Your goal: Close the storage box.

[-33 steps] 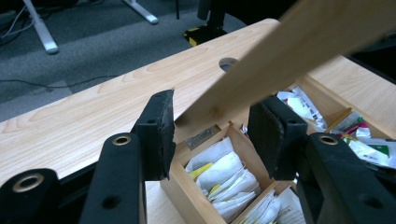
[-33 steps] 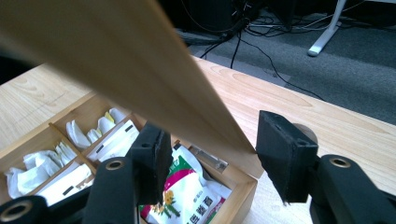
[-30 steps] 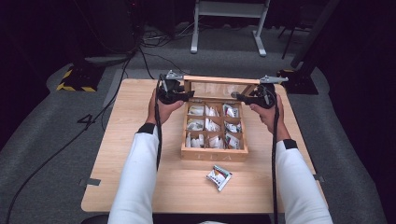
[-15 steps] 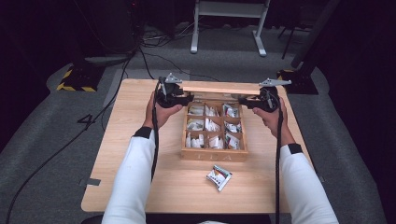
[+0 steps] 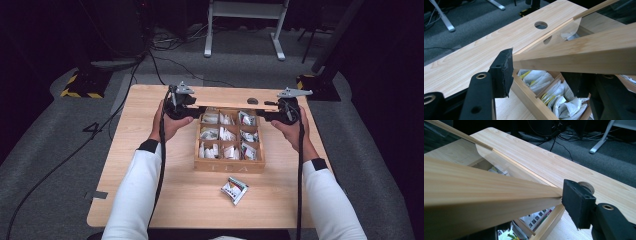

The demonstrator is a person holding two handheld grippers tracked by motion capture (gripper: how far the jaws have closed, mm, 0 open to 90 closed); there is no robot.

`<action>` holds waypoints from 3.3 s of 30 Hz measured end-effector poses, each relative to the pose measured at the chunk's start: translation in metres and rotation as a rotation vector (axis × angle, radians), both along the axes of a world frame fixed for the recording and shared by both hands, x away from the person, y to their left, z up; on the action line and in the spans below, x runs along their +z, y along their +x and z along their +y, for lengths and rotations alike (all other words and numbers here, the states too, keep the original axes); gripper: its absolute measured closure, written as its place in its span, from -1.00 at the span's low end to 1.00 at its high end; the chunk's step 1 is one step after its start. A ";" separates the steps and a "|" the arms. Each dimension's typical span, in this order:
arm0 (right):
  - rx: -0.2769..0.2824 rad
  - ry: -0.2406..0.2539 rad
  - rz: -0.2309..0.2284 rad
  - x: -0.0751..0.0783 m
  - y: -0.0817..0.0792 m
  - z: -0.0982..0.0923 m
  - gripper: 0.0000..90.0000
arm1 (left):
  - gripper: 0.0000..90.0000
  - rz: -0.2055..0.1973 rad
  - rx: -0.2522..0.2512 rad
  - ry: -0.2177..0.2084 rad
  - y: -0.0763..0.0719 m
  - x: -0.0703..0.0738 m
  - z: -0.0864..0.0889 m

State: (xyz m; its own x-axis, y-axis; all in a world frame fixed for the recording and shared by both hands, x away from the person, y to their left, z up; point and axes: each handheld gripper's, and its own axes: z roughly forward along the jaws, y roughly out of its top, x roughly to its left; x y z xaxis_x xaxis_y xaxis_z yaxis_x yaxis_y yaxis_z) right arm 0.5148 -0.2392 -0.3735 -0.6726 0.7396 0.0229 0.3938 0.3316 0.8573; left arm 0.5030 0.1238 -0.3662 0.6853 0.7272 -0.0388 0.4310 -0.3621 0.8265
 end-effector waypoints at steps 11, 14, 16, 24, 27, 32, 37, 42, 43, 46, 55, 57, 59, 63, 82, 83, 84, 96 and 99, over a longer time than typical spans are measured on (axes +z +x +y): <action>0.034 0.010 -0.039 0.000 -0.016 -0.003 -0.07 | -0.11 -0.035 -0.025 0.000 -0.018 0.003 -0.003; 0.044 0.010 -0.044 0.001 -0.021 -0.004 -0.06 | -0.11 -0.044 -0.043 -0.007 -0.024 0.004 -0.004; 0.049 0.007 -0.046 0.001 -0.024 -0.005 -0.07 | -0.12 -0.050 -0.045 -0.001 -0.027 0.004 -0.005; 0.064 0.004 -0.057 0.003 -0.035 -0.006 -0.11 | -0.18 -0.082 -0.059 0.014 -0.038 0.006 -0.006; 0.067 -0.002 -0.062 0.004 -0.038 -0.006 -0.14 | -0.18 -0.089 -0.062 0.015 -0.042 0.007 -0.006; 0.077 -0.026 -0.080 0.006 -0.046 -0.005 -0.16 | -0.19 -0.092 -0.075 0.029 -0.049 0.007 -0.005; 0.091 -0.050 -0.097 0.007 -0.054 -0.004 -0.17 | -0.20 -0.105 -0.083 0.055 -0.055 0.007 -0.004; 0.100 -0.057 -0.097 0.006 -0.060 -0.006 -0.18 | -0.20 -0.109 -0.089 0.061 -0.061 0.005 -0.003; 0.102 -0.056 -0.097 0.006 -0.060 -0.006 -0.18 | -0.20 -0.109 -0.091 0.062 -0.062 0.005 -0.002; 0.107 -0.059 -0.094 0.004 -0.064 -0.007 -0.19 | -0.21 -0.107 -0.095 0.069 -0.064 0.002 -0.002; 0.120 -0.063 -0.082 -0.004 -0.073 -0.010 -0.20 | -0.23 -0.089 -0.107 0.082 -0.069 -0.007 -0.003; 0.136 -0.055 -0.083 -0.005 -0.075 -0.011 -0.22 | -0.23 -0.086 -0.108 0.086 -0.071 -0.009 -0.003; 0.140 -0.064 -0.083 -0.006 -0.076 -0.010 -0.23 | -0.24 -0.083 -0.115 0.097 -0.072 -0.010 -0.003; 0.148 -0.096 -0.080 -0.009 -0.081 -0.006 -0.29 | -0.29 -0.065 -0.131 0.111 -0.077 -0.015 -0.004; 0.166 -0.148 0.012 -0.034 -0.087 -0.004 -0.42 | -0.41 -0.009 -0.174 0.147 -0.088 -0.036 -0.002; 0.169 -0.147 0.021 -0.035 -0.087 -0.004 -0.42 | -0.41 -0.003 -0.179 0.150 -0.088 -0.037 -0.002; 0.174 -0.149 0.037 -0.036 -0.087 -0.004 -0.42 | -0.41 0.001 -0.181 0.149 -0.089 -0.039 -0.002; 0.215 -0.156 0.078 -0.047 -0.091 -0.003 -0.42 | -0.44 0.034 -0.201 0.183 -0.089 -0.046 -0.003; 0.219 -0.161 0.084 -0.048 -0.092 -0.002 -0.48 | -0.49 0.041 -0.210 0.201 -0.089 -0.047 -0.005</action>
State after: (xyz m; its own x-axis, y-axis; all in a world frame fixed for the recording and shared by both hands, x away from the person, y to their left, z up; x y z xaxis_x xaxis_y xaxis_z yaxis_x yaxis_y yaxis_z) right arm 0.4232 -0.2416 -0.4218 -0.8177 0.5753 -0.0201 0.3655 0.5458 0.7540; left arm 0.4137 0.1188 -0.4132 0.8224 0.5656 0.0612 0.3607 -0.6016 0.7127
